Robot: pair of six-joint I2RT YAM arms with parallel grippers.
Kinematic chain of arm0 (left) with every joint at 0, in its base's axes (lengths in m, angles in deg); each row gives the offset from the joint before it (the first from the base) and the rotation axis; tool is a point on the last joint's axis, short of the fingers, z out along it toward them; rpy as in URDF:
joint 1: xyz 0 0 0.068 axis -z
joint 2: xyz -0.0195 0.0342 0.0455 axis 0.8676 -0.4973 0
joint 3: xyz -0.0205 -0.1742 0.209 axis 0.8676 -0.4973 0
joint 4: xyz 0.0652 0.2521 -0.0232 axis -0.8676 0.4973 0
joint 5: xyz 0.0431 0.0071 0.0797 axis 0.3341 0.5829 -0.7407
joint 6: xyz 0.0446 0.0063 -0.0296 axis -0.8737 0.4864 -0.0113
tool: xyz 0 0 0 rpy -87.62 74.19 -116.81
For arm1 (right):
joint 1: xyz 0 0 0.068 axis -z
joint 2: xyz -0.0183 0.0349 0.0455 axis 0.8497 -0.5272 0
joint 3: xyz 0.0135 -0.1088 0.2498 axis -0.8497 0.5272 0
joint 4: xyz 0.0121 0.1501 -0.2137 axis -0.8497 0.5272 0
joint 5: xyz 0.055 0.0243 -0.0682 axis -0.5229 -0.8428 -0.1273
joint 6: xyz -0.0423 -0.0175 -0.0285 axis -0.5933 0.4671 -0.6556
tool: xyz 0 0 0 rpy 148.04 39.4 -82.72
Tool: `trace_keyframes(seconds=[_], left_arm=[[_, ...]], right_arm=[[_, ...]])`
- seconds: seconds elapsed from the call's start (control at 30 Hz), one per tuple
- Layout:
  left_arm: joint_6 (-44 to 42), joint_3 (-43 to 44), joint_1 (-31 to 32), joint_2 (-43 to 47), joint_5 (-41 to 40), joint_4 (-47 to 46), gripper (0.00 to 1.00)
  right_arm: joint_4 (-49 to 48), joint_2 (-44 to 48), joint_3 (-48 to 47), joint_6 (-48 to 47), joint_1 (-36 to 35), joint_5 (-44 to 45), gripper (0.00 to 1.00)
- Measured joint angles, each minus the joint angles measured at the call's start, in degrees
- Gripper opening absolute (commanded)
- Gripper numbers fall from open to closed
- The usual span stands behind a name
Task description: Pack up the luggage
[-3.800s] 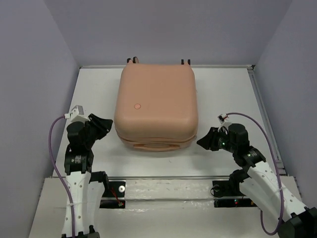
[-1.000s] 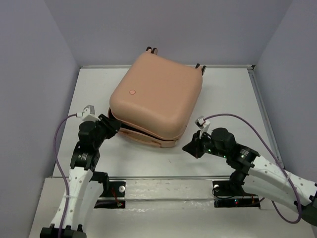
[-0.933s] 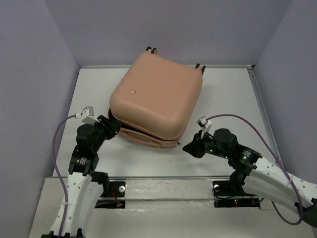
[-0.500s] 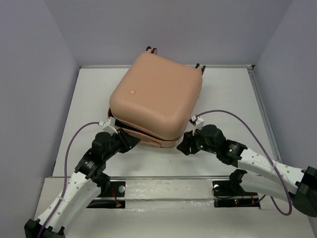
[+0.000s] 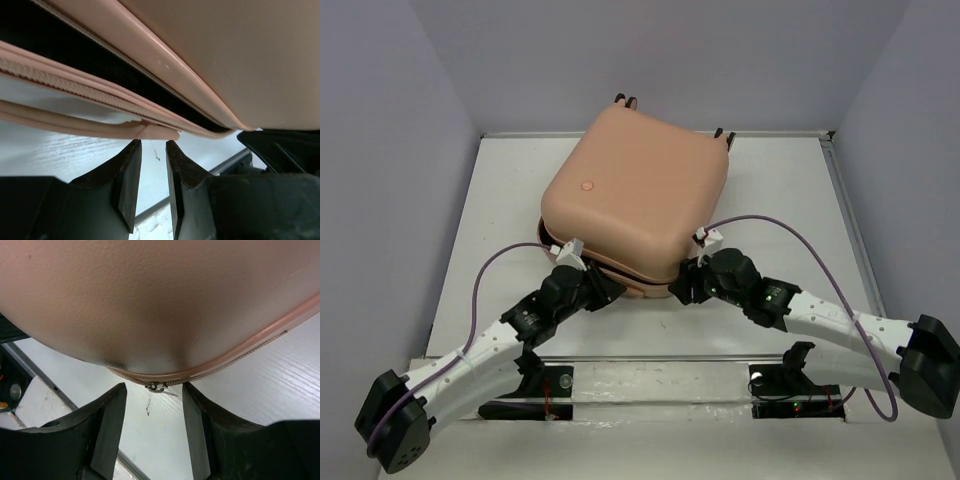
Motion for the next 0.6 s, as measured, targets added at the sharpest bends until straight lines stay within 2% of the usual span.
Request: trace_keyframes(seconds=[0.1, 0.13, 0.17, 0.3, 0.6], left_arm=[[0.2, 0.0, 0.1, -3.3, -1.2, -2.5, 0.36], [0.3, 0.0, 0.2, -4.0, -1.2, -3.4, 0.36], [0.4, 0.0, 0.3, -4.5, -1.3, -4.1, 0.36], [0.4, 0.1, 1.0, -6.3, -1.7, -6.6, 0.36], [0.6, 0.1, 1.3, -7.9, -3.1, -8.7, 0.35]], right_arm=[[0.0, -0.9, -0.5, 1.3, -1.8, 4.3, 0.41], [-0.1, -1.3, -0.6, 1.6, -2.7, 6.2, 0.31], [-0.6, -2.0, -0.7, 2.4, -3.7, 8.6, 0.29], [-2.7, -3.7, -0.7, 4.3, -6.4, 13.7, 0.07], [-4.9, -3.3, 0.8, 6.6, -10.2, 24.3, 0.07]])
